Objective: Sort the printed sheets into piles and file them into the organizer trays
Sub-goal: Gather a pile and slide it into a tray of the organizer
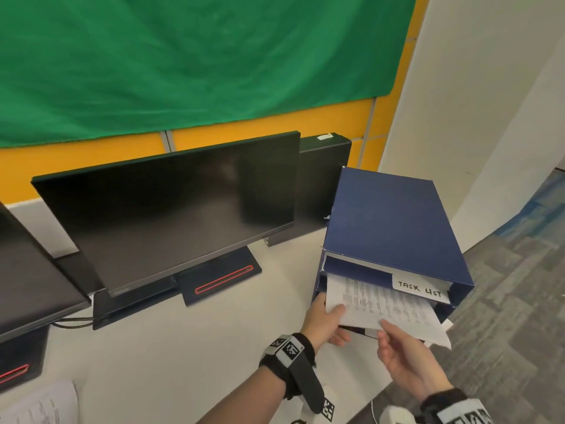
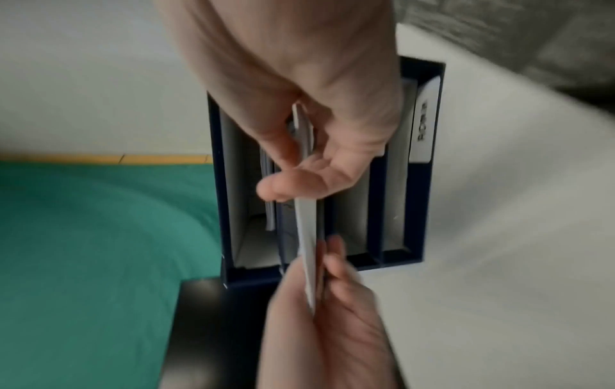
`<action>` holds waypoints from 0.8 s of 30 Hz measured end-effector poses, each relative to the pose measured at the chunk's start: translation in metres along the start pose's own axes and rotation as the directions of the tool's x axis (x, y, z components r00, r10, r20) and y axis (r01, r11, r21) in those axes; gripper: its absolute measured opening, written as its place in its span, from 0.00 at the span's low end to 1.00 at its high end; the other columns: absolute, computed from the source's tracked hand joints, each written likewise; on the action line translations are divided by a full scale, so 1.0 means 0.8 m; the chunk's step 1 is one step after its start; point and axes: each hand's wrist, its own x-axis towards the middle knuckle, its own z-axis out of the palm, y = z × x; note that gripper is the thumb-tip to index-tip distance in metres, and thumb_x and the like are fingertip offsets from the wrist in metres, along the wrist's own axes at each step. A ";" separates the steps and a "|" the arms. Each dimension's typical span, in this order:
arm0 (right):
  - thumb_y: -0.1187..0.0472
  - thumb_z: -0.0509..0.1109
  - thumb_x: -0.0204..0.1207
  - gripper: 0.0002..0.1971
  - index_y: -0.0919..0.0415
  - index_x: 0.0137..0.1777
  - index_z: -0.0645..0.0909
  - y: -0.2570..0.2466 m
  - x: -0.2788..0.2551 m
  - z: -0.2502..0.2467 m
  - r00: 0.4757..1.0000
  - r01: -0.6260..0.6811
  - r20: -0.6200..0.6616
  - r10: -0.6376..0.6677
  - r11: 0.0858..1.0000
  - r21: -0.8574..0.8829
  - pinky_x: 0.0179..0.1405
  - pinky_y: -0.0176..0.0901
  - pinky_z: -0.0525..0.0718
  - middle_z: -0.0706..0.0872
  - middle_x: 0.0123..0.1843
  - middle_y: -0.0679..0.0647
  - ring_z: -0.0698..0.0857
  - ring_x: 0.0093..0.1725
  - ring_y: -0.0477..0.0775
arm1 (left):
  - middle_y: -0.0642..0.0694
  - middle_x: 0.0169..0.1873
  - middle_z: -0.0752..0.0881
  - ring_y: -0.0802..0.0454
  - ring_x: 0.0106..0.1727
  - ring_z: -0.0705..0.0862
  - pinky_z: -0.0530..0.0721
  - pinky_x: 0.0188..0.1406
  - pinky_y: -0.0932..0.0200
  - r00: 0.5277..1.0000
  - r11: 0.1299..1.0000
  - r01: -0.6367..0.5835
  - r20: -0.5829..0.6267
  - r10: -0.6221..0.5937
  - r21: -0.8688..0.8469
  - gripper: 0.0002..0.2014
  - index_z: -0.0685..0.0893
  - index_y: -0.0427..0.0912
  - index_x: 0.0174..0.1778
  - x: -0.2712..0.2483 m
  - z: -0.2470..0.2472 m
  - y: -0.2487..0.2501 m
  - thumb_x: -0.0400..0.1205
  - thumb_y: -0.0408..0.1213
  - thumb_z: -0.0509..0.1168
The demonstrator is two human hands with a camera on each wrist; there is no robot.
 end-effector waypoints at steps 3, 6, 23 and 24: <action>0.69 0.64 0.80 0.18 0.68 0.70 0.73 -0.022 0.028 0.005 0.998 0.018 -0.065 -0.018 1.000 0.001 0.22 0.34 0.86 0.89 0.25 0.53 0.88 0.24 0.46 | 0.44 0.49 0.82 0.51 0.33 0.86 0.87 0.29 0.58 0.999 0.999 -0.038 -0.035 0.037 -0.017 0.15 0.70 0.50 0.61 -0.008 -0.032 -0.006 0.83 0.52 0.58; 0.67 0.66 0.79 0.29 0.69 0.78 0.63 -0.045 0.045 0.022 0.995 0.100 -0.021 -0.100 0.995 0.001 0.35 0.32 0.87 0.91 0.28 0.48 0.90 0.52 0.47 | 0.42 0.49 0.81 0.49 0.36 0.86 0.87 0.31 0.56 0.994 0.998 -0.059 -0.092 0.055 -0.035 0.12 0.72 0.51 0.58 -0.020 -0.073 -0.025 0.84 0.53 0.57; 0.64 0.62 0.81 0.13 0.68 0.58 0.83 0.186 0.053 0.155 0.811 -0.183 0.315 0.493 0.726 -0.663 0.43 0.53 0.85 0.86 0.48 0.66 0.83 0.41 0.64 | 0.37 0.81 0.54 0.32 0.80 0.55 0.60 0.74 0.26 0.075 0.488 0.866 -0.940 -0.333 -0.104 0.35 0.54 0.45 0.81 -0.218 -0.398 -0.269 0.81 0.61 0.48; 0.64 0.62 0.80 0.12 0.68 0.57 0.84 0.197 0.052 0.162 0.793 -0.183 0.312 0.524 0.693 -0.697 0.43 0.53 0.85 0.86 0.47 0.66 0.84 0.41 0.64 | 0.34 0.80 0.56 0.31 0.79 0.57 0.62 0.73 0.26 0.086 0.470 0.876 -0.924 -0.372 -0.108 0.37 0.56 0.42 0.80 -0.221 -0.395 -0.283 0.80 0.63 0.46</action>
